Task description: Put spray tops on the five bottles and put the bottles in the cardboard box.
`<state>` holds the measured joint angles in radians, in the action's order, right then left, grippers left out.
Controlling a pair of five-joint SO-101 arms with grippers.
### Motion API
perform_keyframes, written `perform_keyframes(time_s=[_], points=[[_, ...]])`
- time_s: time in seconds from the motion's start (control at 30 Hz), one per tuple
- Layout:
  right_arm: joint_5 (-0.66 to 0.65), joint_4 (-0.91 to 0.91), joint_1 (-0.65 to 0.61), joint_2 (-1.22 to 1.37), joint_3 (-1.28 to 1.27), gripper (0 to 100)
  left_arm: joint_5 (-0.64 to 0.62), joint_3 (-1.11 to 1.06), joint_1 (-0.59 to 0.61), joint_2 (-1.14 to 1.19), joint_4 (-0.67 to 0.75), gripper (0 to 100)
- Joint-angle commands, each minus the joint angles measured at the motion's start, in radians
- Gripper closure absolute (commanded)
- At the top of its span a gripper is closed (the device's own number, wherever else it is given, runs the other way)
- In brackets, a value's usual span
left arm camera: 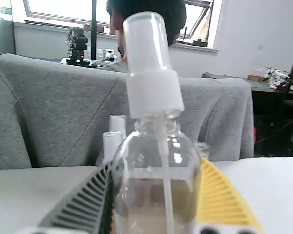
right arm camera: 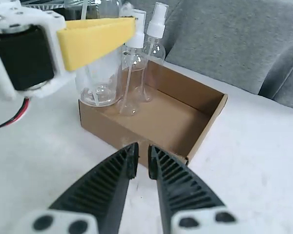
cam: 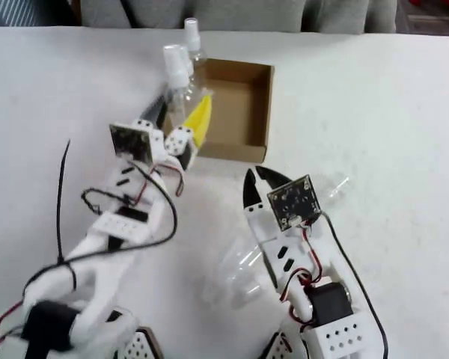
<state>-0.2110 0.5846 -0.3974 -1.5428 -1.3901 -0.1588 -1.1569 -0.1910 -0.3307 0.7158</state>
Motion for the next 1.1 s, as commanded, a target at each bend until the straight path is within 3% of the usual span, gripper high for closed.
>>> perform_keyframes(time_s=[0.0,0.3,1.07], points=[[-0.002,-0.016,-0.01,-0.005,0.009,98.1,-0.009,0.146,0.053,0.14,0.063,98],[-0.003,-0.016,-0.01,-0.005,0.009,98.1,-0.009,0.267,0.053,0.472,0.287,98],[-0.005,-0.016,-0.008,-0.01,0.009,98.1,-0.002,0.404,0.093,0.734,0.321,98]])
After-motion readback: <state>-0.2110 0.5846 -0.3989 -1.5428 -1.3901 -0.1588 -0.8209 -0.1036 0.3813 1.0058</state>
